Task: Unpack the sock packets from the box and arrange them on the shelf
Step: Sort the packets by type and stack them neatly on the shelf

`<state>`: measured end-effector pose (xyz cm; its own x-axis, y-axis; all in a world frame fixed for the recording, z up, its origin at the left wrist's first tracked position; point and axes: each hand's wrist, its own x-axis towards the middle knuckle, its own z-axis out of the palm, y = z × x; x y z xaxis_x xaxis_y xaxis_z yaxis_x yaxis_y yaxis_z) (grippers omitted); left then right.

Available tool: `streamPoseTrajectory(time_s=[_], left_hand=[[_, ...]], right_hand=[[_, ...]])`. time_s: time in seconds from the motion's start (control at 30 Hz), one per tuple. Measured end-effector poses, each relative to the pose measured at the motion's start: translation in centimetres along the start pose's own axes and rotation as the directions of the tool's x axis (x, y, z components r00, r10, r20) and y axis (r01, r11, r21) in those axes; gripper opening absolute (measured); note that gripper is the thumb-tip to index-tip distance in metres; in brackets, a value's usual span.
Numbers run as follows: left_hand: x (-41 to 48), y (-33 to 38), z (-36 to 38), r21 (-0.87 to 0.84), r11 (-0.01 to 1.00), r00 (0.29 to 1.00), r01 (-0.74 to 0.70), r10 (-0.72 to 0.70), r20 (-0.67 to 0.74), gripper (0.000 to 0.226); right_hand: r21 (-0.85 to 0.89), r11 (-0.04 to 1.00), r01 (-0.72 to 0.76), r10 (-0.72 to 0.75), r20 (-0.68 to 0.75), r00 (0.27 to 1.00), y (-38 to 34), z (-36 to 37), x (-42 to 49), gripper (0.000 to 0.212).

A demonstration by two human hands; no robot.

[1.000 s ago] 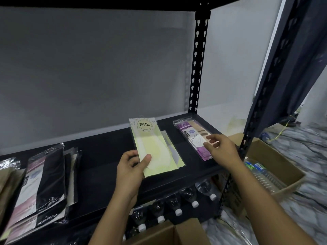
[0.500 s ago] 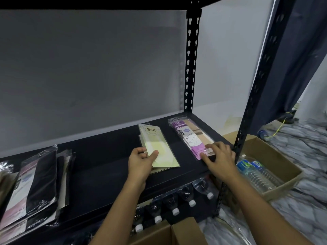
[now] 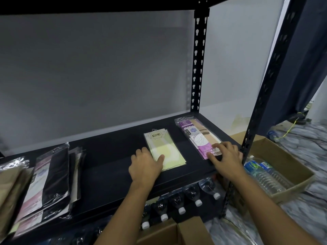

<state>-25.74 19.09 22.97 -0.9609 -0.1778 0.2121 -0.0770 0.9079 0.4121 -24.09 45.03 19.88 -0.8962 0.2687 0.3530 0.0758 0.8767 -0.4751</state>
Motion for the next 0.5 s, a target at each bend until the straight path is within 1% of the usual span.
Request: streamPoseTrajectory(time_s=[0.13,0.2,0.27,0.37,0.5], left_hand=[[0.0,-0.2,-0.1,0.005,1.0,1.0,-0.009,0.009,0.016,0.058],[0.0,-0.5,-0.2,-0.029,1.0,1.0,-0.013,0.013,0.021,0.055],[-0.1,-0.8,-0.6,-0.108,0.994,0.999,-0.019,0.022,0.025,0.051],[-0.6,-1.7,-1.7,-0.283,0.957,0.998,-0.055,0.062,0.019,0.049],[-2.4,-4.5,-4.6,-0.425,0.893,0.988,-0.146,0.114,-0.101,0.042]], right_hand=[[0.0,1.0,-0.018,0.018,0.026,0.999,-0.3,-0.3,0.0,0.041],[-0.006,1.0,-0.023,0.024,0.034,0.999,-0.4,-0.4,0.0,0.042],[0.004,1.0,-0.031,0.03,0.036,0.999,-0.5,-0.5,0.0,0.041],[0.053,0.998,-0.045,0.045,0.005,0.999,-1.1,-0.8,0.1,0.042],[0.088,0.996,0.001,0.004,-0.058,0.998,-3.1,-1.6,-0.1,0.041]])
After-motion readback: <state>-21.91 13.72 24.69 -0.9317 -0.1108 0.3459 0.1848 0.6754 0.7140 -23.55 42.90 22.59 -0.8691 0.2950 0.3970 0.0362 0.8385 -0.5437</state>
